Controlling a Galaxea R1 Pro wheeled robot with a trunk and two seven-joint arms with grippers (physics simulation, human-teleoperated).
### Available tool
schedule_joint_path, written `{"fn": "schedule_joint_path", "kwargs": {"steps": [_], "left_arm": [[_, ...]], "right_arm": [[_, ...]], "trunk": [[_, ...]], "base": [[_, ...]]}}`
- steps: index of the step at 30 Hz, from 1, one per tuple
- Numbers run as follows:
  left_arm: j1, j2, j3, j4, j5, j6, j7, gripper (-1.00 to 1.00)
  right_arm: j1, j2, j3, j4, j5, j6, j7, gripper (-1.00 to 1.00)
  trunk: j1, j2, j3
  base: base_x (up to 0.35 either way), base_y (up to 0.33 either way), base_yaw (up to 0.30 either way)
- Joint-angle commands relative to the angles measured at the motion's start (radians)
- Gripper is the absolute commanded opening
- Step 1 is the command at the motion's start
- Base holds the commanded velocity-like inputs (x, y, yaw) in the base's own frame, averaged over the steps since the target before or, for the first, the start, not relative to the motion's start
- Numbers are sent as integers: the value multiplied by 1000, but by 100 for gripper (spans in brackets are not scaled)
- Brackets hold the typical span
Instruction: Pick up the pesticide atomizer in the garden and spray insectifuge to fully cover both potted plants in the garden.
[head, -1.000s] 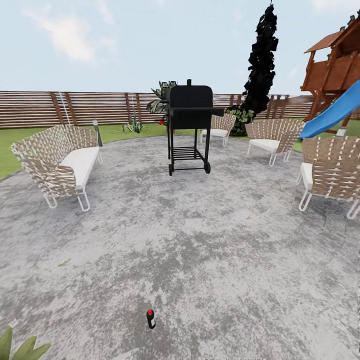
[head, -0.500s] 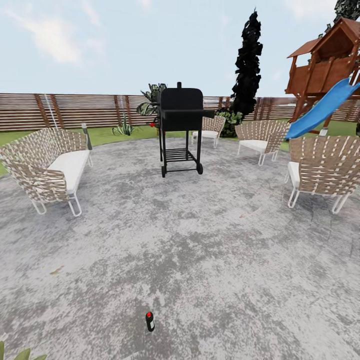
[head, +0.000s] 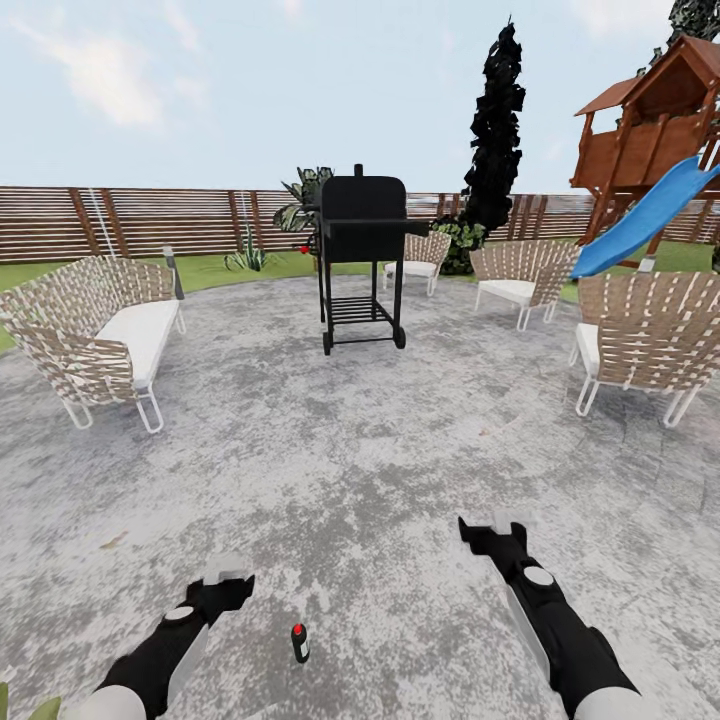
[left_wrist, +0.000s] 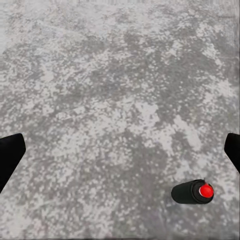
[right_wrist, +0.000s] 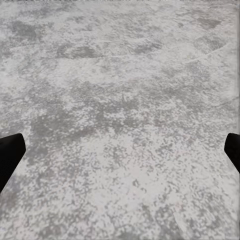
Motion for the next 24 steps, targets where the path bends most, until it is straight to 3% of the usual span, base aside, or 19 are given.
{"fn": "schedule_joint_path", "kwargs": {"steps": [1,15,24], "left_arm": [[2,1,-9,0,7,3,0,100],[6,-4,-26,-3,8,-5,0,100],[6,-5,-24,-3,8,-7,0,100]], "right_arm": [[-2,-1,0,-3,1,7,1,100],[-4,-2,4,-4,9,9,-2,100],[-4,7,5,3,109,9,-5,100]], "trunk": [[0,0,-1],[0,0,-1],[0,0,-1]], "base": [[0,0,0],[0,0,0],[-6,-9,0]]}}
